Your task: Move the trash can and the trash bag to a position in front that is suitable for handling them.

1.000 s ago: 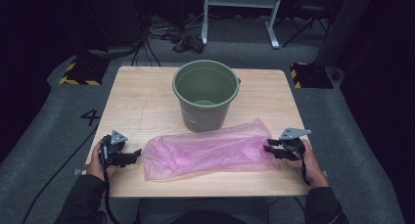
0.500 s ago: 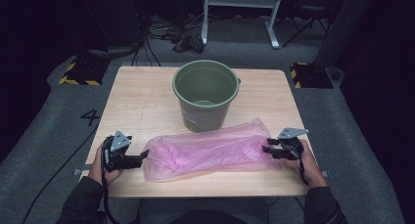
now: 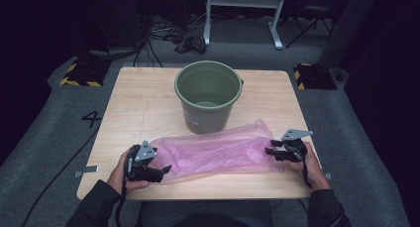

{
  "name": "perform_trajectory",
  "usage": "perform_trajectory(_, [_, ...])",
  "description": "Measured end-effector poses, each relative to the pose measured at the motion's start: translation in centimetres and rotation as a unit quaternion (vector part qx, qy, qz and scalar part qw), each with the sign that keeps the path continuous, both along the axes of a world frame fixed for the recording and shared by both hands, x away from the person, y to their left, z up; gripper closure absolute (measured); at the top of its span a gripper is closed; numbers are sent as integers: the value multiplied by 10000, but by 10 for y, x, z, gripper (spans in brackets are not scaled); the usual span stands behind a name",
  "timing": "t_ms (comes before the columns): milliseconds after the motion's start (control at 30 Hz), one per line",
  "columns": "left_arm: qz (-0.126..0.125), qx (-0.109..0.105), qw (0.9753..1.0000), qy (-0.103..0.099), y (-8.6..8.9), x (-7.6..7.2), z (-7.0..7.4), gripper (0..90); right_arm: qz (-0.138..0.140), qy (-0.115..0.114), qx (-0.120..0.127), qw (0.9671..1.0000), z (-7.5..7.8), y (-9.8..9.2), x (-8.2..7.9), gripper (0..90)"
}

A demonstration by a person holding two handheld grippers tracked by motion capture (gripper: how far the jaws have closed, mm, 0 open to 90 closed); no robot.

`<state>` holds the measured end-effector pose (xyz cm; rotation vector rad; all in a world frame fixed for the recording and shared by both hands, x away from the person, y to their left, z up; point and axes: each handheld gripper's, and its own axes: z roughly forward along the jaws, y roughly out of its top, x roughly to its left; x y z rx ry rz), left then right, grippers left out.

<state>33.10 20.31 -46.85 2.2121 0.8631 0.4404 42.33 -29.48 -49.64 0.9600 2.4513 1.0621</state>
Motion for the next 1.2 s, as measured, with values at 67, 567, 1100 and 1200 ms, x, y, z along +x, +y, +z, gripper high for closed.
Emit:
perform_trajectory(67, [-68,306,9995,18,-12,-2,-8,206,-5,7,16,10000,0,0,0,531])
perform_trajectory(567, [302,346,9988,157,0,25,-25,270,179,15,1,9998,0,9,-3,502])
perform_trajectory(1100, [1205,121,9926,46,43,76,-31,198,747,12,-185,9970,2,48,-17,450])
perform_trajectory(1200, [1360,135,9906,-8,43,81,-31,198,815,9,-180,9965,2,54,-19,445])
